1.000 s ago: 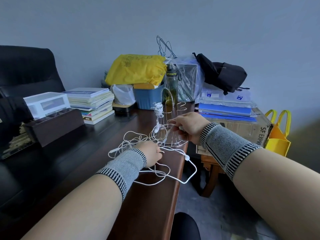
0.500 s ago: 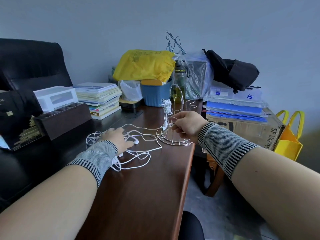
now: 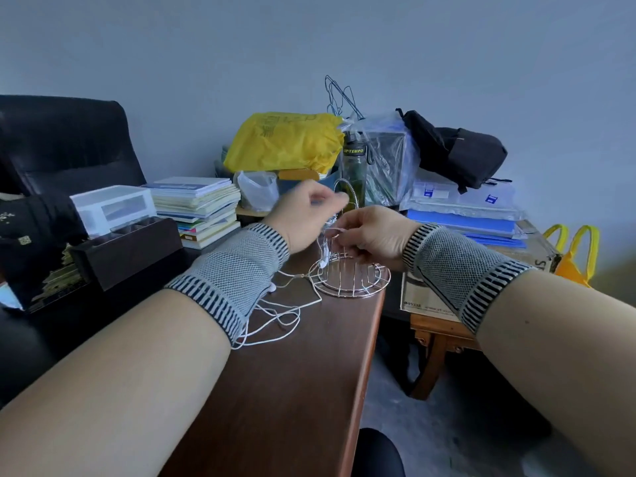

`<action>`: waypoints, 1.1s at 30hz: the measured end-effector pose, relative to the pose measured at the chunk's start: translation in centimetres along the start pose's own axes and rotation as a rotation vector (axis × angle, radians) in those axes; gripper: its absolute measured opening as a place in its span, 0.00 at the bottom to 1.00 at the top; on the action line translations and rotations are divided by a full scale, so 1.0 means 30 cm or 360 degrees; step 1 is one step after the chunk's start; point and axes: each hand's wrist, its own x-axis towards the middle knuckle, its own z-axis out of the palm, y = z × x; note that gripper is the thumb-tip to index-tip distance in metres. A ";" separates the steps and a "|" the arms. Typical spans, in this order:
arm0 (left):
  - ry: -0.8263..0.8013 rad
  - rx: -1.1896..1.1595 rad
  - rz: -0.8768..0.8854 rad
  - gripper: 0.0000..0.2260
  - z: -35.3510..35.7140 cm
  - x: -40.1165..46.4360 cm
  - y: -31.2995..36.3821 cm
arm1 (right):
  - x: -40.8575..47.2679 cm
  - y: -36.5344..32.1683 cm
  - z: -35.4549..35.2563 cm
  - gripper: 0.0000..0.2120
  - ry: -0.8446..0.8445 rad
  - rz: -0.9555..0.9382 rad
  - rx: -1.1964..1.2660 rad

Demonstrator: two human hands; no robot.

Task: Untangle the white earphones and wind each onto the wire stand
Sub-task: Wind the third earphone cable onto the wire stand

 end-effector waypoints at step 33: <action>-0.0403 -0.0269 -0.0343 0.10 -0.046 0.044 0.024 | -0.156 0.048 -0.299 0.05 0.0729 0.0135 0.0805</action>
